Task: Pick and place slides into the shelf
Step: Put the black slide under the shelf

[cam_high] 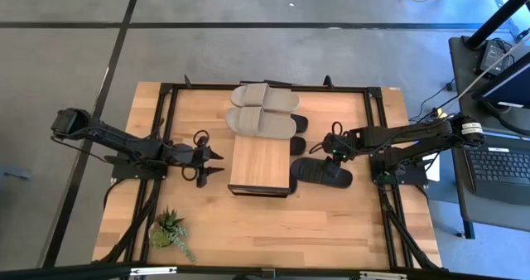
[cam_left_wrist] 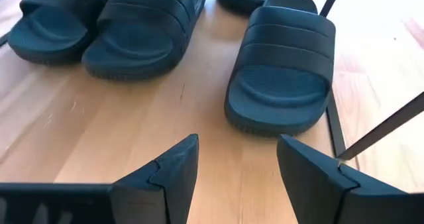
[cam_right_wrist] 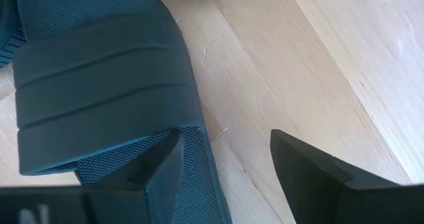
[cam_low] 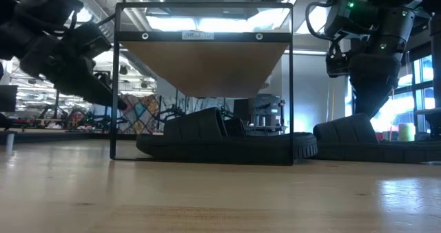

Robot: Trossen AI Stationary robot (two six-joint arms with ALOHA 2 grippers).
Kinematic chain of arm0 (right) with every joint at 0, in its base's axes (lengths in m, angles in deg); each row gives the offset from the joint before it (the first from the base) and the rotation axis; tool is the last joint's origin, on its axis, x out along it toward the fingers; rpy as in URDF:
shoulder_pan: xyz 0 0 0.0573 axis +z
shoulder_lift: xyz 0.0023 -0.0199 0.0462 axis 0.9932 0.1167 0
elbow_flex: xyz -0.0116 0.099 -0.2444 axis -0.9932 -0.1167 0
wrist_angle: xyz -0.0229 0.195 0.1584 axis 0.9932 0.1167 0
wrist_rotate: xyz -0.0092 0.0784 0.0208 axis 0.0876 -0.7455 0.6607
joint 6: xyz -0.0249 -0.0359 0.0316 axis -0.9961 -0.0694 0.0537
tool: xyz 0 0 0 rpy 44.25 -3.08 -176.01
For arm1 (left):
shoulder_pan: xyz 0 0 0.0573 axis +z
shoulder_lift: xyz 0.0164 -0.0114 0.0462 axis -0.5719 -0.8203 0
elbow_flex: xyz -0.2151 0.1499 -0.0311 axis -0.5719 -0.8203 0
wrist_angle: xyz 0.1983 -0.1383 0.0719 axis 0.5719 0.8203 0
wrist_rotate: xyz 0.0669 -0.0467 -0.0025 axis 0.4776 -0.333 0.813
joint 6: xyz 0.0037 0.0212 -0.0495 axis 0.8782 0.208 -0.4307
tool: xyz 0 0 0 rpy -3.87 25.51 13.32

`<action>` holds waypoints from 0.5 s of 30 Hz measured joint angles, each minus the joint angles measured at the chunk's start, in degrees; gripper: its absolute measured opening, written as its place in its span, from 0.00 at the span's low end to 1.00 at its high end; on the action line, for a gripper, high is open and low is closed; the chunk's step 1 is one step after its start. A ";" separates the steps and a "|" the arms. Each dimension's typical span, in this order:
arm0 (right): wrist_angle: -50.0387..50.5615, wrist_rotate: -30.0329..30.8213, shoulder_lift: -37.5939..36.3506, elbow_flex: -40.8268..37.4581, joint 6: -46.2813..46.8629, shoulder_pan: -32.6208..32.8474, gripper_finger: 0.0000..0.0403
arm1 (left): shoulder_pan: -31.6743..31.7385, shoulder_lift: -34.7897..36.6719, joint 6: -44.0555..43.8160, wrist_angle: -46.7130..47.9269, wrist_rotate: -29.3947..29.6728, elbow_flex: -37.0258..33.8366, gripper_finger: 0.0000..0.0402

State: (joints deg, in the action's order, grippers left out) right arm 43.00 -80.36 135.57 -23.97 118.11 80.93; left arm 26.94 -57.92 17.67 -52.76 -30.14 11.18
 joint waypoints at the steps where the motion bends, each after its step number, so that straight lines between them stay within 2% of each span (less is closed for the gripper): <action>1: -0.10 0.00 0.00 0.00 0.00 0.00 0.56 | 0.00 0.00 -0.02 -0.48 -0.03 -0.30 0.48; 9: -0.27 0.00 0.00 0.00 0.37 0.00 0.56 | 0.02 -2.25 -1.03 -2.70 -1.32 -0.83 0.48; 15: -0.25 -0.01 0.00 0.00 1.41 0.00 0.56 | 0.04 -7.11 -1.13 -5.91 -3.39 -0.83 0.48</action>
State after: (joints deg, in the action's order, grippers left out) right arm 42.75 -80.36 135.57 -23.97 119.52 80.93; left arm 26.98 -65.02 16.54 -58.67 -33.53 10.34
